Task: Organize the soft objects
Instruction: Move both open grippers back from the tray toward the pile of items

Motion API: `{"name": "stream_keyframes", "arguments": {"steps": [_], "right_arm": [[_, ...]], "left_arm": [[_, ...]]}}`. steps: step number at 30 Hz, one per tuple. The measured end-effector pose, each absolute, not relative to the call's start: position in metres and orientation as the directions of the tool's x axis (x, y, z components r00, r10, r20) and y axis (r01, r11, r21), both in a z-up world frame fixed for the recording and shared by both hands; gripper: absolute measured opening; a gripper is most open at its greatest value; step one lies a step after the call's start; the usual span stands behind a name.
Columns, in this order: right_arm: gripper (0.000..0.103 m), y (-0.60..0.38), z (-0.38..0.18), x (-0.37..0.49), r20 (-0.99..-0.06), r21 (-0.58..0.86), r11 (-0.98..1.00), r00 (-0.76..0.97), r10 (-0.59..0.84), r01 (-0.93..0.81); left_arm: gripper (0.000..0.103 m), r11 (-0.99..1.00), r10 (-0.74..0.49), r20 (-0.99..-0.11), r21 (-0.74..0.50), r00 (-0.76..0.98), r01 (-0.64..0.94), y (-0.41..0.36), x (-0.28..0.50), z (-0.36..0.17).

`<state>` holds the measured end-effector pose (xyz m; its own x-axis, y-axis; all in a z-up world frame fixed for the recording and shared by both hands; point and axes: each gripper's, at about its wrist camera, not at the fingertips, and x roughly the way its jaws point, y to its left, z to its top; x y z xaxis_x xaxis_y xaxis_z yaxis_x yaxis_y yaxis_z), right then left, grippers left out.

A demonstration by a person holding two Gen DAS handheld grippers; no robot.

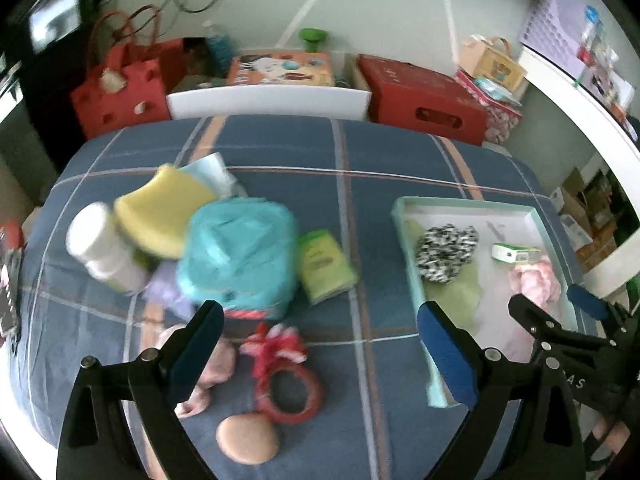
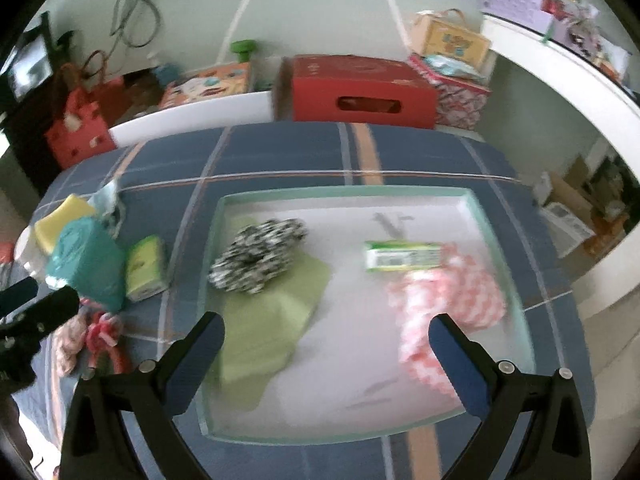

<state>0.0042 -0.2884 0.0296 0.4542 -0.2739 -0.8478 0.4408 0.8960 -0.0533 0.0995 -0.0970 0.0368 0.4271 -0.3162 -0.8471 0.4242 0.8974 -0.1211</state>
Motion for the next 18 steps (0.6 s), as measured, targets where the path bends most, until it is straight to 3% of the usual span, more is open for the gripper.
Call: {"name": "stream_keyframes", "arguments": {"steps": [18], "right_arm": [[0.103, -0.181, 0.01, 0.031, -0.871, 0.0, 0.984, 0.484, -0.088, 0.178]], "left_arm": [[0.097, 0.974, -0.219, -0.88, -0.173, 0.421, 0.143, 0.031, 0.112, 0.005]]}}
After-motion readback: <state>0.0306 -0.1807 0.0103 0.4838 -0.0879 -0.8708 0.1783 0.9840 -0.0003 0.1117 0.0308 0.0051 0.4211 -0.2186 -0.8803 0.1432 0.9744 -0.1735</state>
